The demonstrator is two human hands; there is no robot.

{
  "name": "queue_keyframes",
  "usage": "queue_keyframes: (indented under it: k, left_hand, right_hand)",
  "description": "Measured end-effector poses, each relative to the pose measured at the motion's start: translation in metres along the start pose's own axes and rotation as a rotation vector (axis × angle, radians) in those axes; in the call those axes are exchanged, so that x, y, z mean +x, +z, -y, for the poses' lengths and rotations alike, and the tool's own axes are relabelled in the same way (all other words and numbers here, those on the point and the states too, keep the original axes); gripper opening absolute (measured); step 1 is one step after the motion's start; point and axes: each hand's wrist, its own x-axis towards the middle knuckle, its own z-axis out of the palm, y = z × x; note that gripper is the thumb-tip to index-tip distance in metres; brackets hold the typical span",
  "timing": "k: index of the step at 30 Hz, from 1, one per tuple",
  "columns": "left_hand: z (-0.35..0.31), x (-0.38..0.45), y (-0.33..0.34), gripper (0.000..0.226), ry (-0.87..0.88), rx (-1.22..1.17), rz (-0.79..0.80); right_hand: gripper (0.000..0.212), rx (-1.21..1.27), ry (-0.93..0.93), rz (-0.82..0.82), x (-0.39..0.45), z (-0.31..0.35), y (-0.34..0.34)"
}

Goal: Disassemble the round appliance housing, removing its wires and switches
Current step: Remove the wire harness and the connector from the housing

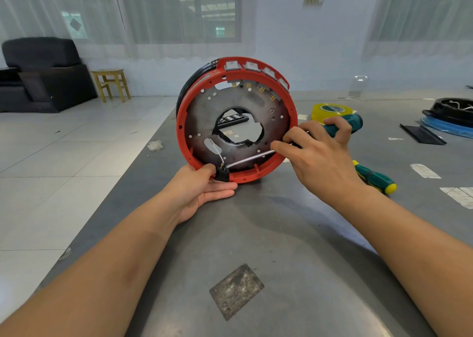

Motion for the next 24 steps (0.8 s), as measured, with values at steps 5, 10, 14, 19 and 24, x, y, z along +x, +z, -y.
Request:
queue_keyframes:
  k: [5, 10, 14, 19, 24]
  left_hand:
    - [0.0003, 0.0005, -0.0006, 0.025, 0.003, -0.011, -0.001]
    - [0.0003, 0.0008, -0.0003, 0.026, 0.003, -0.01, -0.001]
    - [0.0, 0.0006, -0.0003, 0.025, -0.001, -0.007, 0.001]
    - [0.0003, 0.0007, -0.0006, 0.023, -0.001, -0.003, 0.001]
    - [0.0007, 0.0004, -0.0005, 0.022, 0.002, -0.007, -0.004]
  right_hand:
    - [0.034, 0.012, 0.035, 0.009, 0.0004, -0.0002, -0.0021]
    - [0.036, 0.031, -0.001, 0.044, -0.0002, 0.0009, -0.0018]
    - [0.035, 0.025, -0.003, 0.036, -0.0002, -0.0001, -0.0025]
    - [0.036, 0.03, 0.01, 0.027, 0.0008, -0.0012, -0.0047]
    - [0.035, 0.028, 0.001, 0.031, 0.0015, 0.0004, -0.0061]
